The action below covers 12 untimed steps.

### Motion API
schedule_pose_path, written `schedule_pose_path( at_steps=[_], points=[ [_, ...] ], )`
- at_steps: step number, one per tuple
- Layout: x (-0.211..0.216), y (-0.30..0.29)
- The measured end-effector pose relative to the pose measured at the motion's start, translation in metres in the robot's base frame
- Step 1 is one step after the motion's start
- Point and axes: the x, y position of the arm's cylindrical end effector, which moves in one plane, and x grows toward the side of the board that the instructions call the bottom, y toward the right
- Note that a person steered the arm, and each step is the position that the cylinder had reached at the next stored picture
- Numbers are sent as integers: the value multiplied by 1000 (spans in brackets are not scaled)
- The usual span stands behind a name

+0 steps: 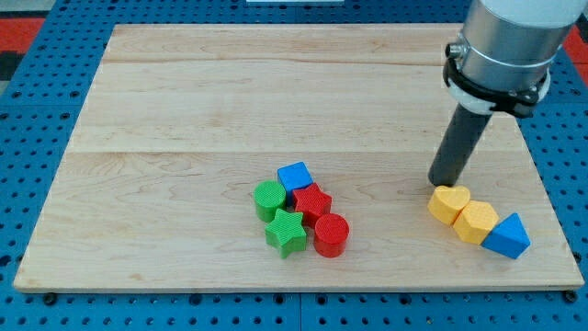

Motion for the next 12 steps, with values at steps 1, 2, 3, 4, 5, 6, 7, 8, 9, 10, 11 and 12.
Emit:
schedule_pose_path(
  at_steps=[1, 2, 3, 4, 5, 6, 7, 8, 9, 10, 11, 12],
  points=[
    [-23, 24],
    [2, 71],
    [45, 110],
    [107, 127],
    [134, 118],
    [135, 76],
    [134, 44],
    [130, 37],
    [124, 37],
    [123, 37],
    [116, 45],
    [108, 49]
  ],
)
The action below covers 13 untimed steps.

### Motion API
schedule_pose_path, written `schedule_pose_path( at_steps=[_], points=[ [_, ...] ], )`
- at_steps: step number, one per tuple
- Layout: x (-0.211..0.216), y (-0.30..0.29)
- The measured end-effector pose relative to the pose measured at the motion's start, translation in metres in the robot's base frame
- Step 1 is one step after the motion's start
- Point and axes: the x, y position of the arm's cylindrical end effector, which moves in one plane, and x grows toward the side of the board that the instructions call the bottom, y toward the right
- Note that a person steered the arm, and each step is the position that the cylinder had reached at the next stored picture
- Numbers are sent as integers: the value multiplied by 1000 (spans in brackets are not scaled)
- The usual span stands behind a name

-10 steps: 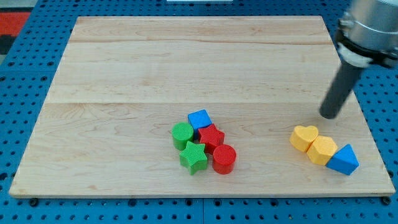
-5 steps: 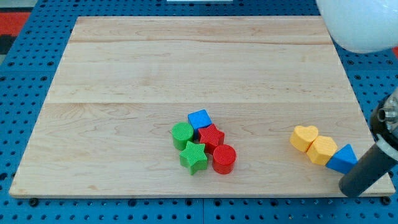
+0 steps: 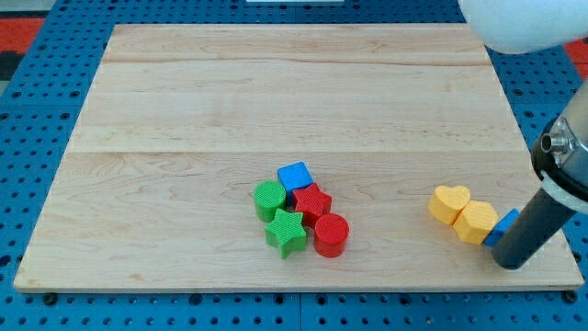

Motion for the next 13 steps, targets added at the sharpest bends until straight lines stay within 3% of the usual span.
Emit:
schedule_pose_path(
  at_steps=[4, 7, 9, 13],
  points=[
    [-4, 35],
    [-24, 28],
    [-31, -14],
    [-47, 10]
  ],
)
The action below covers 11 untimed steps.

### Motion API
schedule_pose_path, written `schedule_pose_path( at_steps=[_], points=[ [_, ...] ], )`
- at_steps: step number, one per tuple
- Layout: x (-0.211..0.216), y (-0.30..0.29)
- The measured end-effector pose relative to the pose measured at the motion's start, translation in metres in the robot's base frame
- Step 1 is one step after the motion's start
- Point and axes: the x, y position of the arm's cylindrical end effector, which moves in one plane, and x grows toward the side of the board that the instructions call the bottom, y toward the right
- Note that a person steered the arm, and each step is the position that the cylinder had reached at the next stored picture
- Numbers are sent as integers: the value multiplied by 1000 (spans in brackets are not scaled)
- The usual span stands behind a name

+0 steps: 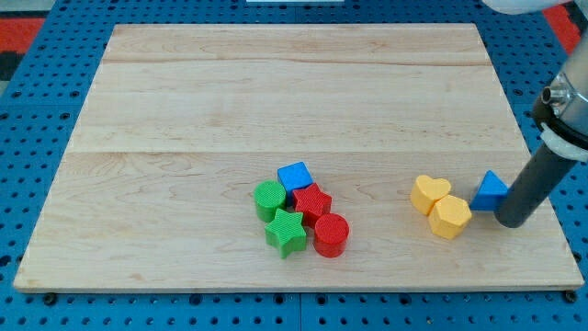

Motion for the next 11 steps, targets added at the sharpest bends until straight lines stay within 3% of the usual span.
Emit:
schedule_pose_path(
  at_steps=[3, 6, 8, 11],
  points=[
    [-57, -22],
    [-173, -50],
    [-176, -6],
    [-217, -60]
  ],
)
